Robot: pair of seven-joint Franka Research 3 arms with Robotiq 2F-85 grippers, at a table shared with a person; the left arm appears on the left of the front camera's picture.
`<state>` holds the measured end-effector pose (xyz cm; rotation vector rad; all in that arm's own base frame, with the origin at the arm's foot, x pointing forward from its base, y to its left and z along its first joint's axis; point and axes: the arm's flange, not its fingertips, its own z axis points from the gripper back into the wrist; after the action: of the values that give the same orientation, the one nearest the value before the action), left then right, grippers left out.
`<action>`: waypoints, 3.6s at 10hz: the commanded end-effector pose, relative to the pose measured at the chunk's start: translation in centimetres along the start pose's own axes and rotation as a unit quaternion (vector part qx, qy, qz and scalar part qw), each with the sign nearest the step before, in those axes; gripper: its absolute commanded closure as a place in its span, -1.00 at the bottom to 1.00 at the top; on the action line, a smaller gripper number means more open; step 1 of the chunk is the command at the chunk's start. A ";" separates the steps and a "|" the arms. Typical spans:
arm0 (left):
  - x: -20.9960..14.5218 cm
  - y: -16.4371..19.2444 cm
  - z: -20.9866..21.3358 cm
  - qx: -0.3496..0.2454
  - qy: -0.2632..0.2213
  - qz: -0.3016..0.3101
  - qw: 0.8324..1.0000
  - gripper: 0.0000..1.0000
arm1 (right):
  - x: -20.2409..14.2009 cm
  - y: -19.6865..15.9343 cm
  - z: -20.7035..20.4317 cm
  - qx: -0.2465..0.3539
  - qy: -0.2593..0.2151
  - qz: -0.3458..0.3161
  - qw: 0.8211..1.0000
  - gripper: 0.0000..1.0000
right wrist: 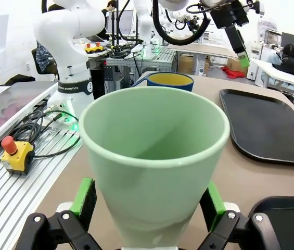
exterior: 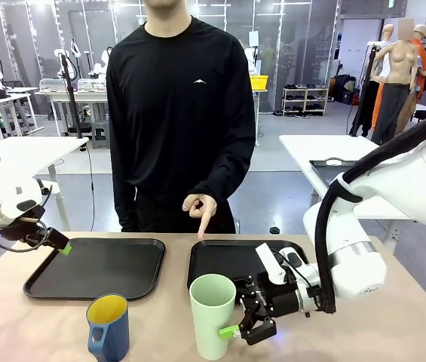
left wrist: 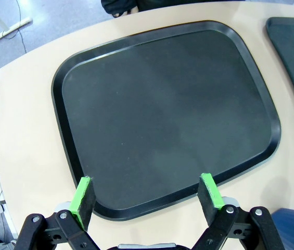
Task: Sort and store the cups by type.
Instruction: Pick up the Reusable plastic cup, then place the picked Reusable plastic cup into the Flat Tray indicated by the person.
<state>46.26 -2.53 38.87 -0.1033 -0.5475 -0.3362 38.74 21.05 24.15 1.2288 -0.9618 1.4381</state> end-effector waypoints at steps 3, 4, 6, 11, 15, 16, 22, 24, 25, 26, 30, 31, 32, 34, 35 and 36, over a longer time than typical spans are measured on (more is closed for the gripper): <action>0.1 0.1 0.1 0.001 0.000 -0.001 1.000 -1.00 | 0.0 -0.8 -1.8 0.010 0.004 -0.011 1.000 -1.00; 0.1 0.1 0.1 0.001 0.000 -0.001 1.000 -1.00 | -0.1 -1.0 -2.1 0.010 0.004 -0.013 1.000 -1.00; 0.1 0.1 0.1 0.001 0.000 -0.001 1.000 -1.00 | 0.0 -1.1 -2.6 0.016 0.000 -0.016 1.000 -1.00; 0.1 0.1 0.1 0.001 0.000 -0.001 1.000 -1.00 | 0.0 -1.1 -2.4 0.030 -0.005 -0.020 0.999 -0.63; 0.1 0.1 0.1 0.001 0.000 -0.001 1.000 -1.00 | 1.1 -0.2 -2.4 0.027 0.002 -0.019 0.999 0.11; 0.1 0.1 0.1 0.001 0.000 -0.001 1.000 -1.00 | 2.4 0.6 -2.3 0.022 0.001 -0.012 1.000 -0.15; 0.1 0.1 0.1 0.001 0.000 -0.001 1.000 -1.00 | 7.1 3.7 -1.9 0.003 0.004 0.016 1.000 -0.15; 0.1 0.1 0.1 0.001 0.000 -0.001 1.000 -1.00 | 6.7 3.3 -1.6 0.018 0.005 0.026 0.999 -0.15; 0.1 0.1 0.1 0.001 0.000 -0.001 1.000 -1.00 | 6.7 3.3 -1.6 0.018 0.005 0.026 0.999 -0.15; 0.1 0.1 0.1 0.001 0.000 -0.001 1.000 -1.00 | 6.7 3.3 -1.6 0.018 0.005 0.026 0.999 -0.15; 0.1 0.1 0.1 0.001 0.000 -0.001 1.000 -1.00 | 6.7 3.3 -1.6 0.018 0.005 0.026 0.999 -0.15; 0.1 0.1 0.1 0.001 0.000 -0.001 1.000 -1.00 | 6.7 3.3 -1.6 0.018 0.005 0.026 0.999 -0.15; 0.1 0.1 0.1 0.001 0.000 -0.001 1.000 -1.00 | 6.7 3.3 -1.6 0.018 0.005 0.026 0.999 -0.15; 0.1 0.1 0.1 0.001 0.000 -0.001 1.000 -1.00 | 6.7 3.3 -1.6 0.018 0.005 0.026 0.999 -0.15; 0.1 0.1 0.1 0.001 0.000 -0.001 1.000 -1.00 | 6.7 3.3 -1.6 0.018 0.005 0.026 0.999 -0.15; 0.1 0.1 0.1 0.001 0.000 -0.001 1.000 -1.00 | 6.7 3.3 -1.6 0.018 0.005 0.026 0.999 -0.15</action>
<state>46.26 -2.53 38.87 -0.1032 -0.5474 -0.3362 34.86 22.84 30.48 1.2253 -0.9685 1.5056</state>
